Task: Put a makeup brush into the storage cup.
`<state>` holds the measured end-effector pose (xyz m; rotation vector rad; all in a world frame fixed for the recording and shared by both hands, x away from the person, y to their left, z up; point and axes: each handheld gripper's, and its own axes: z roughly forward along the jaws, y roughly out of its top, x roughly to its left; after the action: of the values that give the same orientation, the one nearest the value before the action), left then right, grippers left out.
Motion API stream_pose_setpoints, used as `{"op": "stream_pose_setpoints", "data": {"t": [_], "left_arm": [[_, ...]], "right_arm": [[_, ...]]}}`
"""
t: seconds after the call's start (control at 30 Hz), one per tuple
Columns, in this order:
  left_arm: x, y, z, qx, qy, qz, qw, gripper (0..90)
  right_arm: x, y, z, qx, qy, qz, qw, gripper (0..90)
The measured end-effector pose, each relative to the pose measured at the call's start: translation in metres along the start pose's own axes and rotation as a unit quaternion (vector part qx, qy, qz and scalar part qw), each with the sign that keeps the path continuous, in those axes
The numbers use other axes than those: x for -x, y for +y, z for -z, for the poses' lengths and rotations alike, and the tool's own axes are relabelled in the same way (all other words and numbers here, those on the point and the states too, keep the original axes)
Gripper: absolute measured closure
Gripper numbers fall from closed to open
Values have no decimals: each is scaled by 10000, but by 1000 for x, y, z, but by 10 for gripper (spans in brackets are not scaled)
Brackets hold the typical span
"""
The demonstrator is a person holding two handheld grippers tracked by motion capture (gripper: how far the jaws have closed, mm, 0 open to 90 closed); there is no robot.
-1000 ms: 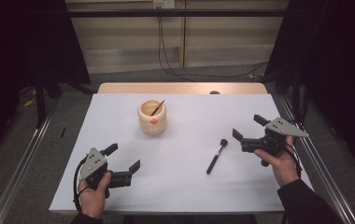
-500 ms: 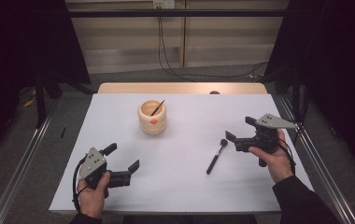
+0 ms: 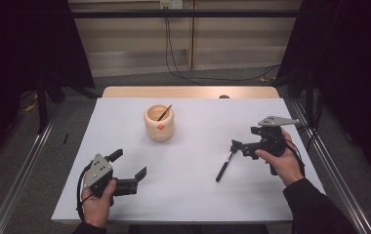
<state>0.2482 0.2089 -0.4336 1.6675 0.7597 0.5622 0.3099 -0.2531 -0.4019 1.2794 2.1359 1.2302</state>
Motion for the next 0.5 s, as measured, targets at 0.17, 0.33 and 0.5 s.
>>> {"op": "stream_pose_setpoints", "data": {"t": [0.17, 0.33, 0.5], "left_arm": [[-1, 0, 0, -24, 44, 1, 10000, 10], [-2, 0, 0, -20, 15, -1, 10000, 11], [-3, -1, 0, -22, 42, 41, 10000, 11]], "right_arm": [[0, 2, -12, -643, 24, -23, 9979, 75], [1, 7, -20, -1082, 351, -38, 9935, 105], [1, 8, -27, -1391, 378, -36, 9896, 98]]}}
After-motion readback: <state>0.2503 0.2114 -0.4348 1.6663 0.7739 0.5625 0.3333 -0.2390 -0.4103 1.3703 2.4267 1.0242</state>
